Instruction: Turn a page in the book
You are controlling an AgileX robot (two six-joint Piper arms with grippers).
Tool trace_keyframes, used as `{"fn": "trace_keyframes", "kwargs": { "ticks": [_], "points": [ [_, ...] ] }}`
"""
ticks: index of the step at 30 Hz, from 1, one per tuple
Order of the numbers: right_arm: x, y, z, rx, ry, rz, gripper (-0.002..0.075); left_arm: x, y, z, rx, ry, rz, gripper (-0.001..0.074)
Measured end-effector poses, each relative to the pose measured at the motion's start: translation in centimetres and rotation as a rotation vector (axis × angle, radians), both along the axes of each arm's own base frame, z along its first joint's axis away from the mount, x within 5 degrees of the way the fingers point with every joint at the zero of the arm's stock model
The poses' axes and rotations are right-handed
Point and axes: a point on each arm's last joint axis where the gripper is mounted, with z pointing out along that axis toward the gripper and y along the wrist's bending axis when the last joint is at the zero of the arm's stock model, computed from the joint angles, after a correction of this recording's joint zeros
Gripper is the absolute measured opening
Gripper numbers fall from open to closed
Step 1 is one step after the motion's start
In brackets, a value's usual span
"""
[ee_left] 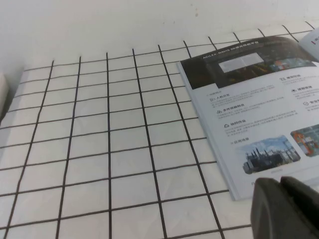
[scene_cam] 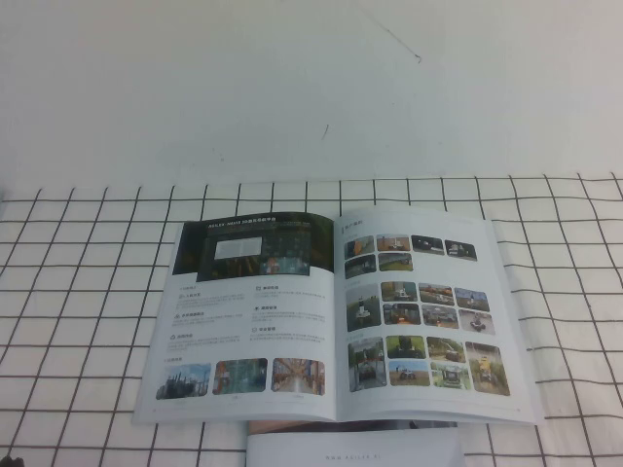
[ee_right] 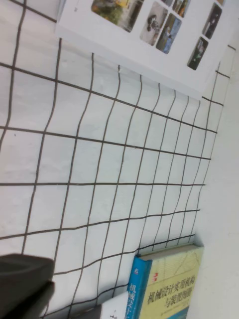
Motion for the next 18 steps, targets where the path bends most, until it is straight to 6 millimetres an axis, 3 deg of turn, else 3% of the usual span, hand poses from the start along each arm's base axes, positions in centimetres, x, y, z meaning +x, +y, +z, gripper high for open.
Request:
{"fn": "trace_keyframes", "kwargs": {
  "ticks": [7, 18],
  "points": [
    [0.2, 0.0, 0.7, -0.006, -0.081, 0.001, -0.0002, 0.3, 0.1, 1.1, -0.015, -0.130, 0.018, -0.0002],
    [0.6, 0.0, 4.4, -0.045, -0.495, 0.009, -0.0002, 0.1, 0.7, 5.0, -0.064, -0.567, 0.077, -0.0002]
  ]
}}
